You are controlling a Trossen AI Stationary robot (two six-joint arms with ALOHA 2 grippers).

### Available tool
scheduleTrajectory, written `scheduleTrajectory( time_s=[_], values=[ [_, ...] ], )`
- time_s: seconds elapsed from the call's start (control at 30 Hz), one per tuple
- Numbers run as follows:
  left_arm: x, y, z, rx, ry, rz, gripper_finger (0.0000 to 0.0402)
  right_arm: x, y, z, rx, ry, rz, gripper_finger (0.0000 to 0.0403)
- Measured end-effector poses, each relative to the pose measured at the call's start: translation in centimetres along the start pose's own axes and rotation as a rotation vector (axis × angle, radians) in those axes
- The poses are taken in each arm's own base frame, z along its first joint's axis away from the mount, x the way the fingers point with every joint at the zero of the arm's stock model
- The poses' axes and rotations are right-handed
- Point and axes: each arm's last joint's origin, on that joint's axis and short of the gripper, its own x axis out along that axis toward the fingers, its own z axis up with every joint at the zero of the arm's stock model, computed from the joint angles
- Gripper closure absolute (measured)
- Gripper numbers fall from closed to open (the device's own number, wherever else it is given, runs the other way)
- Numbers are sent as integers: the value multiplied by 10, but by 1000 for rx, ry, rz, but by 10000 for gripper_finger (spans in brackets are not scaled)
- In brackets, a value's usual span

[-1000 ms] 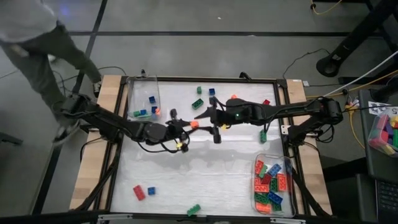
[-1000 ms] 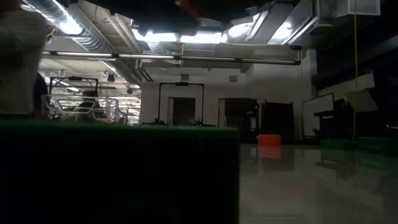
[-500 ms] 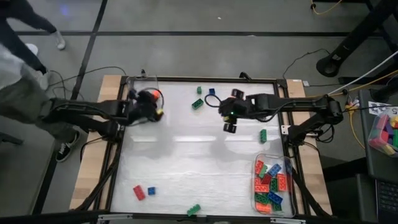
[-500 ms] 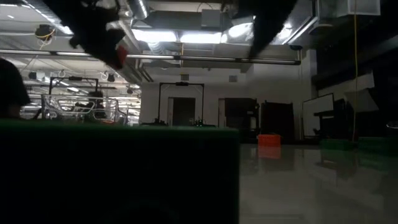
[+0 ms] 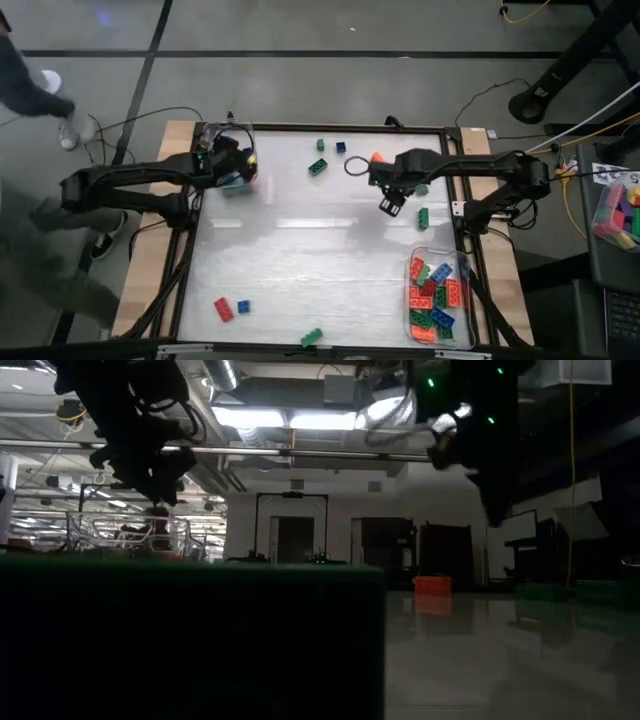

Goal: Sort blocks by size
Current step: Put the 8 stud green game piece into the bottom transparent bin

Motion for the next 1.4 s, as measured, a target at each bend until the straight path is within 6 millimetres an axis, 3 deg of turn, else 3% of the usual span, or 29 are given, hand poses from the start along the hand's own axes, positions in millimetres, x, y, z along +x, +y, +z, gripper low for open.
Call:
scheduleTrajectory(
  time_s=[0.23,0.4,0.6,0.97,1.4],
  values=[
    [7,0,-5,0,53,-15,230,39,-3,-26,25,175,-33,233],
    [7,-1,-6,-1,60,-28,231,56,-5,-39,114,251,-59,233],
    [7,-1,-5,-1,59,-29,231,57,-7,-43,266,277,-101,233],
    [7,-1,-5,-1,59,-29,231,57,-7,-43,361,272,-112,233],
    [7,-1,-5,-2,59,-28,231,81,-10,-62,419,341,-152,233]
  ],
)
